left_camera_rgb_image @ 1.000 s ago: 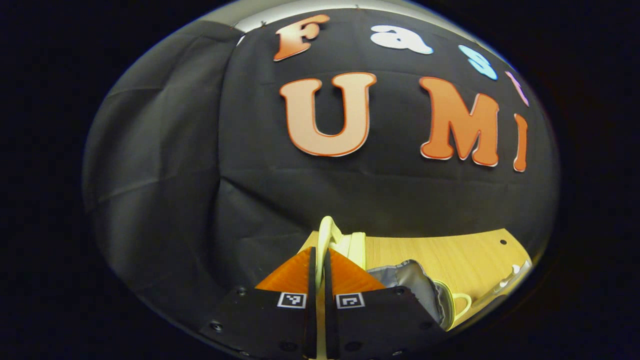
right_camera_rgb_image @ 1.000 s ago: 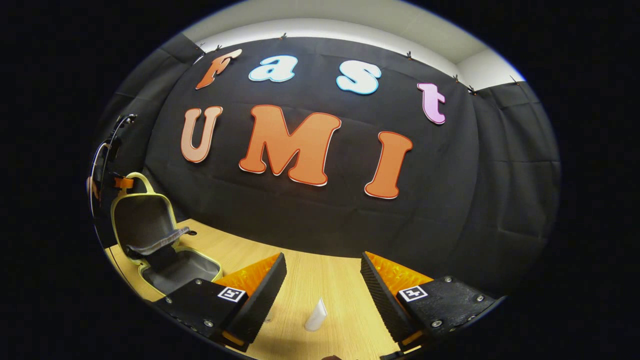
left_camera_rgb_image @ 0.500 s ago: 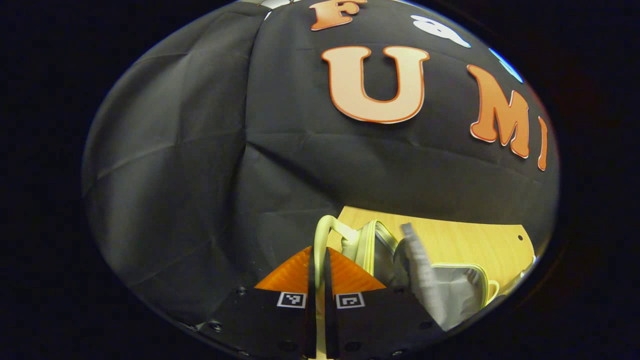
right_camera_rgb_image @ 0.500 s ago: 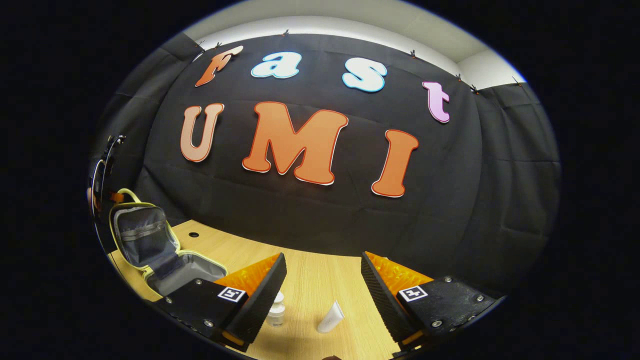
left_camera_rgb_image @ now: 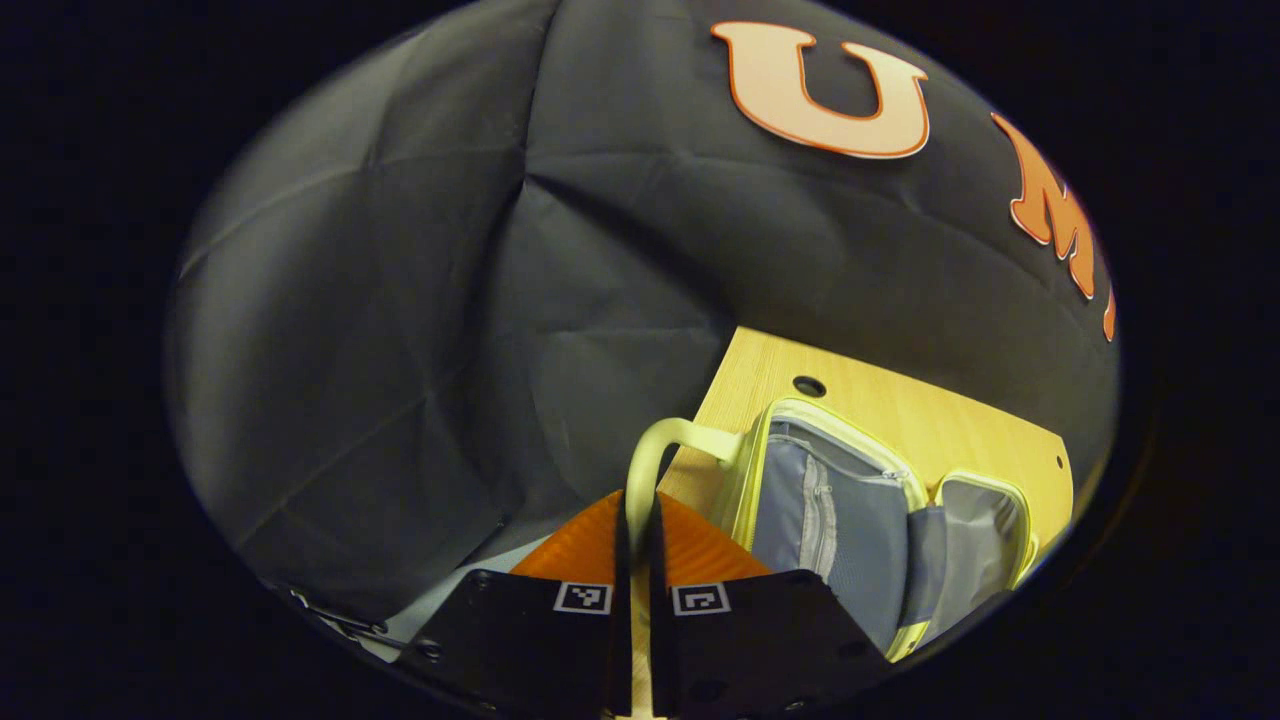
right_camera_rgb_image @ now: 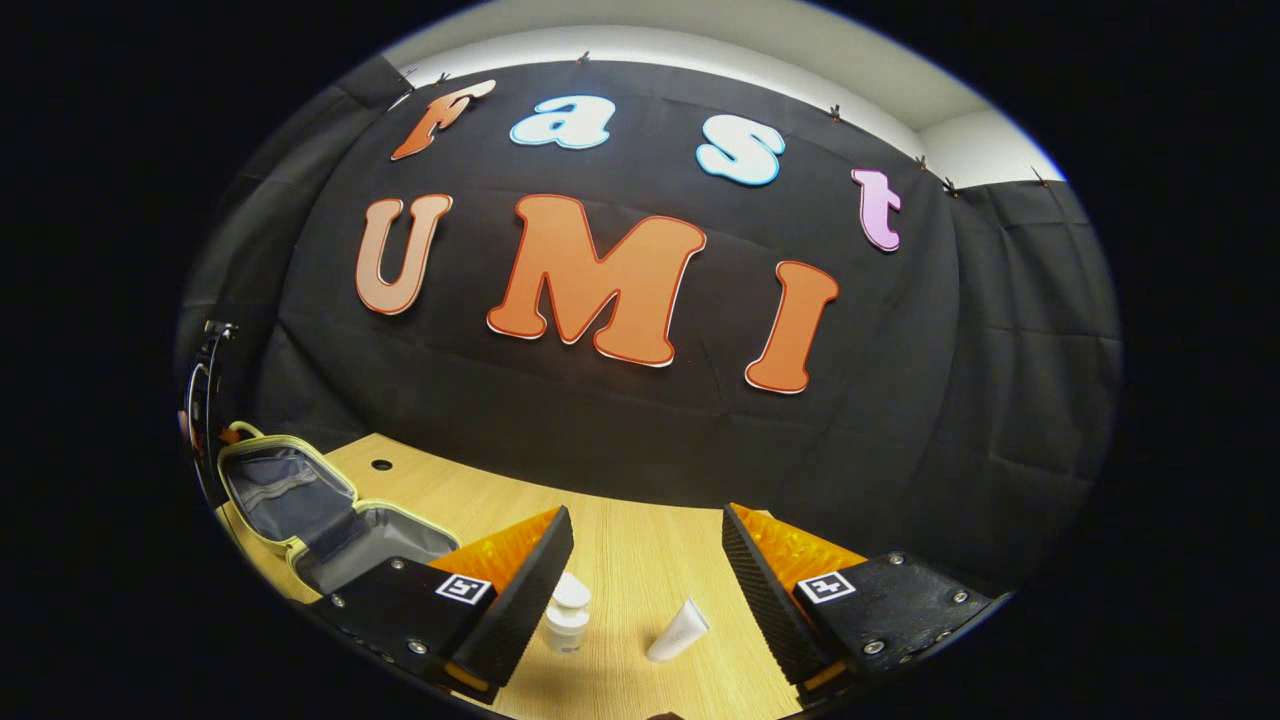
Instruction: First open the suitcase, pack the skin care products into it, and then close the suitcase.
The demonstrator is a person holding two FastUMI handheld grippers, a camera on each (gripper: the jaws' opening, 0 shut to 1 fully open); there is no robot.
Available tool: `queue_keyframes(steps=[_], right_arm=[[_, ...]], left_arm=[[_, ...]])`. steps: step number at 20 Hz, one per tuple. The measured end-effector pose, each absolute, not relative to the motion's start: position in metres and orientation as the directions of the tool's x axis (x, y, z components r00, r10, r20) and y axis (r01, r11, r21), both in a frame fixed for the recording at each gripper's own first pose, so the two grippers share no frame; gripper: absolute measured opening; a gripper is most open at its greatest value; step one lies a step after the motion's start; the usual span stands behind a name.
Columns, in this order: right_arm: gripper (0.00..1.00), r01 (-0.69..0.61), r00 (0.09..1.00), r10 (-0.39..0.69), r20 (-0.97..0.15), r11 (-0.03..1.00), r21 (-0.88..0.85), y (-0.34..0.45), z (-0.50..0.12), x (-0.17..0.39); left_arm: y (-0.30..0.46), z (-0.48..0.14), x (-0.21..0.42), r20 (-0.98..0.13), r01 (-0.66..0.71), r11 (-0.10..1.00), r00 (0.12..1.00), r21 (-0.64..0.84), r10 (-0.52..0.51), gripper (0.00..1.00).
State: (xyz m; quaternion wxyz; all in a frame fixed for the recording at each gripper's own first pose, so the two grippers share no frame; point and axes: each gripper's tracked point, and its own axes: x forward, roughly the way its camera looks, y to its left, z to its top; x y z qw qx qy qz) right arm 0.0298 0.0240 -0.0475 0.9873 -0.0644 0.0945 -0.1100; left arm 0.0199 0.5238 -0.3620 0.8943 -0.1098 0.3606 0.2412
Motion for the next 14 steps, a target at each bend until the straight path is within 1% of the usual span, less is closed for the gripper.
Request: queue_keyframes(steps=[5,6,7,8,10,11,12,13,14], right_arm=[[0.95,0.22,0.95,-0.25,-0.187,0.961,-0.167,0.029,-0.05,0.024],[0.96,0.224,0.948,-0.254,-0.192,0.961,-0.163,0.03,-0.051,0.023],[0.95,0.225,0.947,-0.254,-0.197,0.961,-0.16,0.032,-0.053,0.021],[0.95,0.227,0.946,-0.257,-0.197,0.96,-0.163,0.032,-0.052,0.02],[0.95,0.232,0.944,-0.264,-0.199,0.957,-0.172,0.032,-0.053,0.018],[0.96,0.236,0.943,-0.267,-0.197,0.957,-0.169,0.031,-0.053,0.016],[0.96,0.241,0.942,-0.271,-0.196,0.957,-0.163,0.031,-0.053,0.015],[0.95,0.241,0.942,-0.27,-0.197,0.958,-0.157,0.03,-0.054,0.014],[0.96,0.242,0.942,-0.27,-0.199,0.958,-0.155,0.03,-0.056,0.014]], left_arm=[[0.522,-0.401,0.002,-0.764,-0.563,0.826,0.549,-0.04,0.337,0.08],[0.52,-0.403,0.004,-0.769,-0.568,0.822,0.546,-0.049,0.331,0.07],[0.521,-0.404,0.007,-0.768,-0.569,0.82,0.551,-0.058,0.328,0.08],[0.524,-0.404,0.006,-0.764,-0.574,0.817,0.547,-0.047,0.341,0.08],[0.533,-0.403,-0.003,-0.765,-0.581,0.813,0.503,0.046,0.403,0.18],[0.533,-0.397,-0.002,-0.748,-0.576,0.815,0.513,0.064,0.421,0.22],[0.529,-0.389,0.003,-0.727,-0.567,0.821,0.536,0.068,0.43,0.35],[0.526,-0.376,0.008,-0.705,-0.554,0.83,0.56,0.072,0.435,0.41],[0.521,-0.37,0.011,-0.679,-0.538,0.839,0.586,0.083,0.443,0.42]])
